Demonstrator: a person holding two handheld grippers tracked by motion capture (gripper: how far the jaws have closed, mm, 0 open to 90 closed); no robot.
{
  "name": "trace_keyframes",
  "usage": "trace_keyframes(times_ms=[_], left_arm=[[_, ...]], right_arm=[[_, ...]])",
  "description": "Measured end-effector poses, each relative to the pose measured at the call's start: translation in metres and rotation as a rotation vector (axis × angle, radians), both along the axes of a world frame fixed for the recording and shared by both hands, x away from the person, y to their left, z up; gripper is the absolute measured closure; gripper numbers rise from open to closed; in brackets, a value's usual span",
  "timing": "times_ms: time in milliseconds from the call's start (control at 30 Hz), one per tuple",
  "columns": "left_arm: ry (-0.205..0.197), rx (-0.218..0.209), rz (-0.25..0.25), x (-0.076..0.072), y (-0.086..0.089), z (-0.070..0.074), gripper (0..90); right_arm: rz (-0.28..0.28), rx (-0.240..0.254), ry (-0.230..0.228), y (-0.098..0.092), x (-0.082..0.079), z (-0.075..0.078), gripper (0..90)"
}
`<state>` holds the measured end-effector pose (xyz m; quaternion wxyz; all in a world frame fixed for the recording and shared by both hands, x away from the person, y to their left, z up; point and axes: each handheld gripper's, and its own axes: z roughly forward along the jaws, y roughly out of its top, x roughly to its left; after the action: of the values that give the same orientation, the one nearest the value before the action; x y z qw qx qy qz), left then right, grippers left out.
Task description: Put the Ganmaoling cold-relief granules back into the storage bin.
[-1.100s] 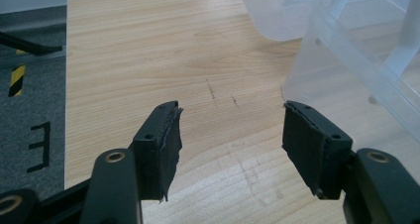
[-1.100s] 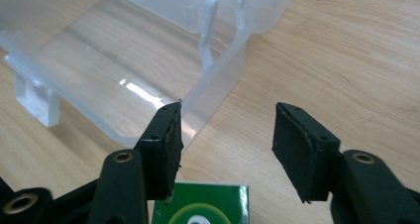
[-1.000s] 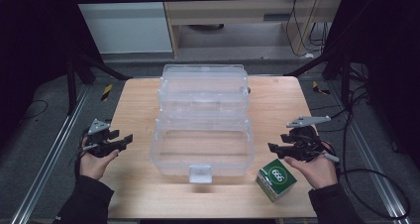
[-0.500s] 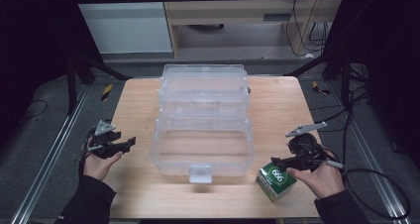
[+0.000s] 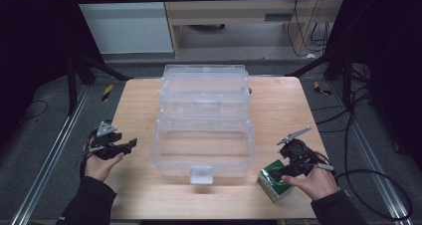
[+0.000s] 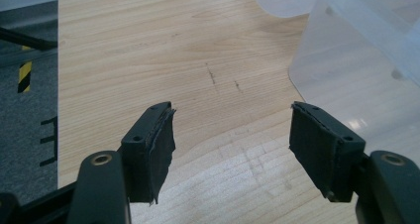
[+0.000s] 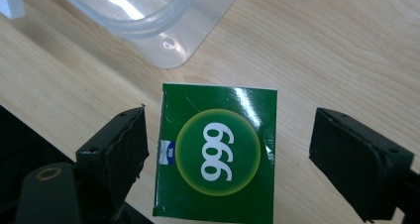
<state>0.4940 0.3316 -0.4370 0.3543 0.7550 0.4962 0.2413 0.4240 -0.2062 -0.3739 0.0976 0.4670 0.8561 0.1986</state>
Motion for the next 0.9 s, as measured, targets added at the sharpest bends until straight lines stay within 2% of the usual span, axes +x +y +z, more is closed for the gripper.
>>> trace_keyframes(times_ms=[300, 900], left_arm=[[0.006, 0.005, -0.004, 0.000, -0.001, -0.001, 32.6], [0.022, 0.016, -0.016, 0.001, -0.004, -0.005, 31.6]], right_arm=[[0.050, -0.034, 0.076, 0.005, 0.003, -0.011, 8.0], [0.053, -0.076, 0.181, 0.007, 0.014, -0.038, 5.6]])
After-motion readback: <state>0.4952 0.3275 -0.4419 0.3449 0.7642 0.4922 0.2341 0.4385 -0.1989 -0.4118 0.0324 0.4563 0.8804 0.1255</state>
